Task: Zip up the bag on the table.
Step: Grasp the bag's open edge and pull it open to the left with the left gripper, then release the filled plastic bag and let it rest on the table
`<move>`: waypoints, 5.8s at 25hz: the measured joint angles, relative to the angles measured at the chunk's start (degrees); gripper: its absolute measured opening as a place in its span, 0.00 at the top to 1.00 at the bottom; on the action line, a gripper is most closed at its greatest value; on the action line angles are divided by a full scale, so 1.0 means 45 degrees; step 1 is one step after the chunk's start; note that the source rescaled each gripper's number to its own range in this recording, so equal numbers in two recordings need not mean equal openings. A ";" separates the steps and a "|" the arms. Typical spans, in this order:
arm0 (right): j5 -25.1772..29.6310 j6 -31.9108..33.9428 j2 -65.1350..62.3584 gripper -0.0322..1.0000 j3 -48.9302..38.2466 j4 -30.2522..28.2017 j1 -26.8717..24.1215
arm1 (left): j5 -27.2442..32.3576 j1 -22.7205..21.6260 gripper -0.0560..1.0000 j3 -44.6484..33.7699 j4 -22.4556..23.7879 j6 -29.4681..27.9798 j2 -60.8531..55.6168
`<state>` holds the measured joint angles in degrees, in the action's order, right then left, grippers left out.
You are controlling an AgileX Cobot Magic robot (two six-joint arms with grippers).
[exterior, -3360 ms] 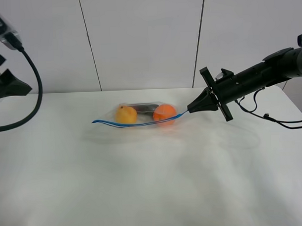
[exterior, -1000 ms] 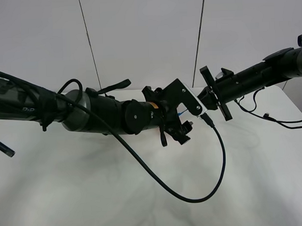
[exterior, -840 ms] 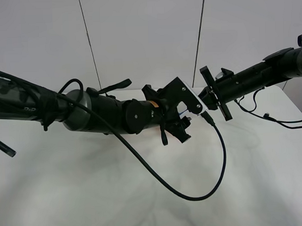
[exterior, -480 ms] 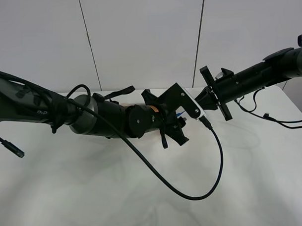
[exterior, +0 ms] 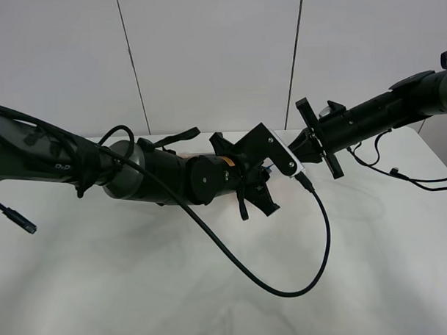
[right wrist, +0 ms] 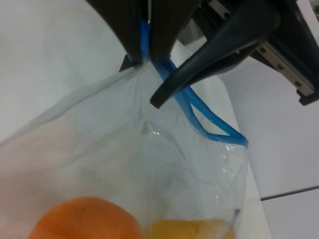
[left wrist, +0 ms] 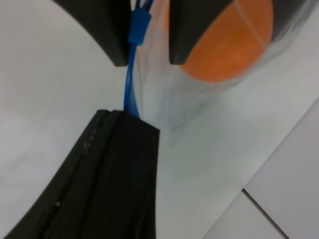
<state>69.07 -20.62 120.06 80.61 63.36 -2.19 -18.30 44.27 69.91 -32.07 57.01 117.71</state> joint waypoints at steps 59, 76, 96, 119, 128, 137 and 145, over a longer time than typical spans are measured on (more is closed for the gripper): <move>-0.0286 -0.0047 0.0004 0.97 0.0035 0.0586 0.0158 | 0.0674 -0.6713 0.95 -0.0717 0.0277 0.2973 -0.0084; -0.0139 -0.0047 0.0004 0.97 0.0061 -0.0167 0.0009 | 0.1008 -0.8082 0.02 -0.0734 -0.0007 0.1621 -0.0084; -0.0073 -0.0241 0.0004 0.97 0.0061 -0.0205 0.0009 | 1.6873 -1.0762 0.00 0.3681 0.4526 -1.0890 -0.0084; -0.0073 -0.0423 0.0004 0.97 0.0061 -0.0252 0.0009 | 1.9491 -1.0345 0.00 -0.2914 0.6217 -1.2058 -0.9174; -0.0073 -0.0475 0.0004 0.97 0.0061 -0.0252 0.0009 | 1.8442 -1.0345 0.00 -0.8132 0.6407 -1.2058 -1.6478; -0.0085 -0.0573 0.0004 0.97 0.0061 -0.0252 0.0009 | 1.7692 -1.0345 0.00 -0.9180 0.6588 -1.2058 -2.2002; -0.0085 -0.0599 0.0004 0.69 0.0096 -0.0302 0.0009 | 1.7692 -1.0345 0.00 -0.9180 0.6588 -1.2058 -2.5992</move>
<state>68.69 -23.32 120.07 81.04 62.00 -2.16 61.31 -2.28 28.60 -2.42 2.75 0.75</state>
